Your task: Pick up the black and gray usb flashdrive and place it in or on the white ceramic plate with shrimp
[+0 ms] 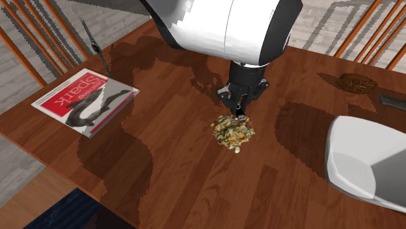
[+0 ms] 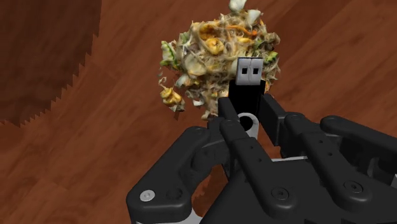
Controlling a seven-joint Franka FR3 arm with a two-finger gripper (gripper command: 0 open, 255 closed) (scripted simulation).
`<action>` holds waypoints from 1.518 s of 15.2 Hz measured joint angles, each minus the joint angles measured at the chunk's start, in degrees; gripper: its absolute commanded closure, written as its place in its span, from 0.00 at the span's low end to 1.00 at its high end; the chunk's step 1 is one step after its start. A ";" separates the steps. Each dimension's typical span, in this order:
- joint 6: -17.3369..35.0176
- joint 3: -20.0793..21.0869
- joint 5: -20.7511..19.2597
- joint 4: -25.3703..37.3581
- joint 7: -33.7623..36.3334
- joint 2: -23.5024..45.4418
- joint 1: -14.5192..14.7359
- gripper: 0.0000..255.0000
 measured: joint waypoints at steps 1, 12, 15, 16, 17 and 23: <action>0.51 -0.08 -0.01 -0.28 -0.21 0.23 -0.12 1.00; 8.16 -0.42 -0.79 -1.65 0.21 6.54 0.00 1.00; 9.12 -0.50 -0.91 -1.64 0.22 7.50 -0.01 1.00; 9.20 -0.50 -0.92 -1.63 0.23 7.59 -0.01 1.00; 9.25 -0.51 -0.92 -1.63 0.22 7.63 -0.01 1.00; 9.28 -0.51 -0.93 -1.63 0.22 7.66 -0.01 0.00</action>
